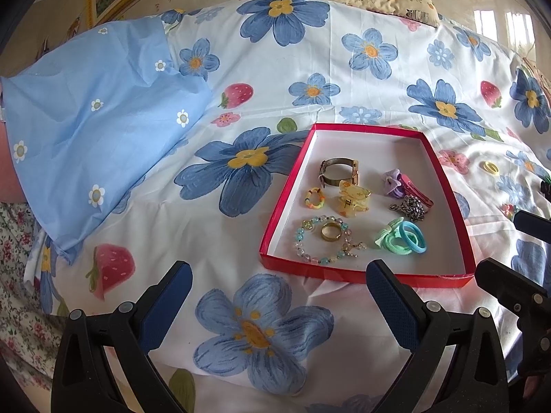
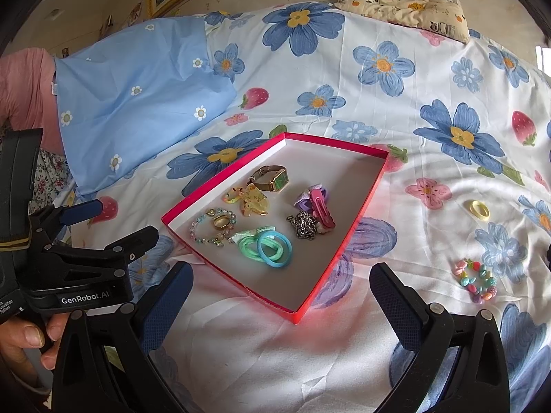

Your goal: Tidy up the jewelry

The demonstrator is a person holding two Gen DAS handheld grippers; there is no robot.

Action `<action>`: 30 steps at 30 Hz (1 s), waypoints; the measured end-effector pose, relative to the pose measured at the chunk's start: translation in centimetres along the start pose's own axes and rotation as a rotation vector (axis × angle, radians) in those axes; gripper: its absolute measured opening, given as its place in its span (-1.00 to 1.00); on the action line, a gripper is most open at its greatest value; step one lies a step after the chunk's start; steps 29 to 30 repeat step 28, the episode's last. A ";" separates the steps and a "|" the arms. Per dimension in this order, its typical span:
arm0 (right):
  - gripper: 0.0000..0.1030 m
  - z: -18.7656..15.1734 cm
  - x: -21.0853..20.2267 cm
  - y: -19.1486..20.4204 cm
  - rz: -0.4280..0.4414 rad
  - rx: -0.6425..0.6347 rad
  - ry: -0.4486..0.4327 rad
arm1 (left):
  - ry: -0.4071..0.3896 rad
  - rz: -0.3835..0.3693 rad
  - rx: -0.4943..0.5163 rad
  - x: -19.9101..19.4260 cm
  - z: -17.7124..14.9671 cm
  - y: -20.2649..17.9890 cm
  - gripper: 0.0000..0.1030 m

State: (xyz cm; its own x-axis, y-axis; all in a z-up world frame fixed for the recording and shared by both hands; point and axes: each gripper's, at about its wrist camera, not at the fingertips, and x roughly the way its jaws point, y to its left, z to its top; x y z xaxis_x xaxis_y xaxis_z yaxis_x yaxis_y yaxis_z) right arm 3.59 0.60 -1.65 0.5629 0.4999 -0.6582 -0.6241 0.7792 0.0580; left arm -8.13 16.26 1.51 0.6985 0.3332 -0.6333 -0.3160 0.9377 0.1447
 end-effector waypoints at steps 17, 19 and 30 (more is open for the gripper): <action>1.00 -0.1 0.1 -0.2 0.001 0.006 0.004 | 0.010 -0.004 0.000 0.4 0.1 -0.2 0.99; 1.00 -0.1 0.1 -0.2 0.001 0.006 0.004 | 0.012 -0.005 0.002 0.4 0.1 -0.3 0.99; 1.00 -0.3 0.3 -0.6 0.003 0.015 0.007 | 0.021 -0.005 0.005 0.7 0.3 -0.4 0.99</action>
